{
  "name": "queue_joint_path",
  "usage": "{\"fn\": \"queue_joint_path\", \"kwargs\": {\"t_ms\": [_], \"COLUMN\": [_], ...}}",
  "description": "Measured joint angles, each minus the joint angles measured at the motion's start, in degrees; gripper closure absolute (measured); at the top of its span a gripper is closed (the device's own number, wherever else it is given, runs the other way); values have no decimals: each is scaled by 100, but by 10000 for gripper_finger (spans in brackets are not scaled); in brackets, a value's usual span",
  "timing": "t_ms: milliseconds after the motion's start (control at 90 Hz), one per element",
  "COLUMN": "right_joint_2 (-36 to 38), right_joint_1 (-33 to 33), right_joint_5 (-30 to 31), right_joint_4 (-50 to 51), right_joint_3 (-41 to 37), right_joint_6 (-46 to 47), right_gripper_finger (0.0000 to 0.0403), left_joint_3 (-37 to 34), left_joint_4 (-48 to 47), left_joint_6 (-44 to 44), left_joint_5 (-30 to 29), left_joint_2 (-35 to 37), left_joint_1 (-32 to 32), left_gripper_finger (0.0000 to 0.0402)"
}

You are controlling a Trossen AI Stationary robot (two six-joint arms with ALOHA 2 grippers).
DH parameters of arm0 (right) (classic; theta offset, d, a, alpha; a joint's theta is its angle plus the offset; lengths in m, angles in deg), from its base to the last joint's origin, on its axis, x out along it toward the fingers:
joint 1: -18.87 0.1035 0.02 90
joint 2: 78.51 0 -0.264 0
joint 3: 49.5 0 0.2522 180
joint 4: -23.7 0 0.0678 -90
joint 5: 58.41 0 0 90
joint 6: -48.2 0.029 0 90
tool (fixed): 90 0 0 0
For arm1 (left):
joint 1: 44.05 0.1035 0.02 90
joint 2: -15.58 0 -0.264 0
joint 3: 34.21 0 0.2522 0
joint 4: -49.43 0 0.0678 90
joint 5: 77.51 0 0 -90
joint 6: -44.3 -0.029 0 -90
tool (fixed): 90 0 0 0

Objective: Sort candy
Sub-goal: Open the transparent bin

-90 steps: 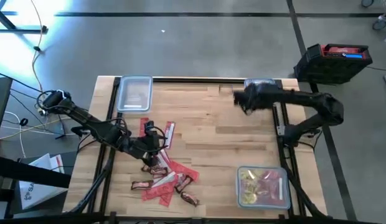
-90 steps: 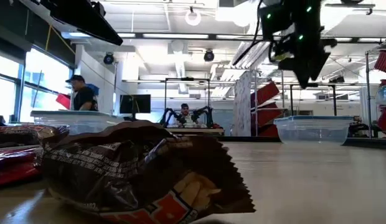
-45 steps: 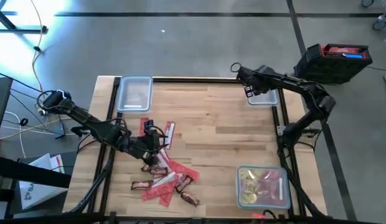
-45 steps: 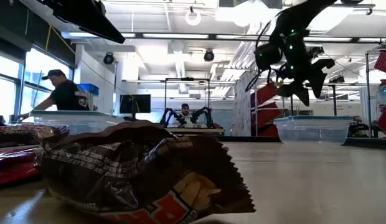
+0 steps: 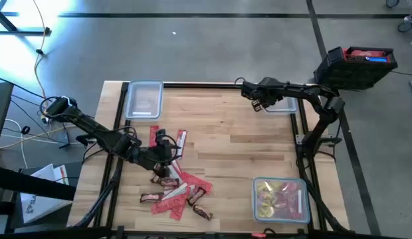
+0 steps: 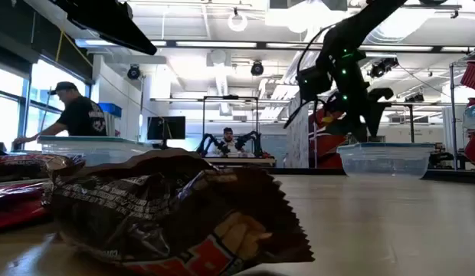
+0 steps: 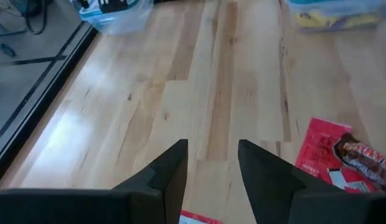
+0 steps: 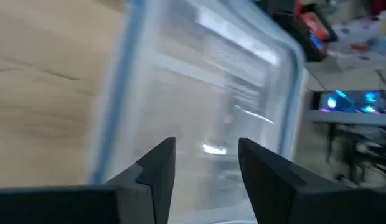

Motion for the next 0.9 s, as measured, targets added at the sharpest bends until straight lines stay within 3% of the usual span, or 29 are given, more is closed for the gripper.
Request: {"fn": "queue_joint_path", "kwargs": {"t_ms": [256, 344, 467, 600, 678, 900], "right_joint_2": [17, 24, 28, 48, 49, 67], "right_joint_1": [1012, 1526, 2170, 2534, 2463, 1746], "right_joint_5": [-1476, -1681, -1329, -247, 202, 382], "right_joint_4": [-609, -712, -505, 432, 997, 1229], "right_joint_3": [2, 83, 369, 893, 1149, 1338], "right_joint_6": [-54, -52, 73, 146, 252, 98], "right_gripper_finger": [264, 264, 264, 264, 263, 263], "left_joint_3": [0, 0, 0, 0, 0, 0], "left_joint_4": [136, 204, 254, 254, 258, 252], "left_joint_6": [-9, -50, -158, -162, -163, -167], "left_joint_5": [59, 66, 64, 67, 64, 64], "left_joint_2": [-167, -172, -172, -172, -172, -172], "left_joint_1": [234, 317, 343, 343, 343, 343], "left_gripper_finger": [275, 275, 275, 275, 275, 275]}}
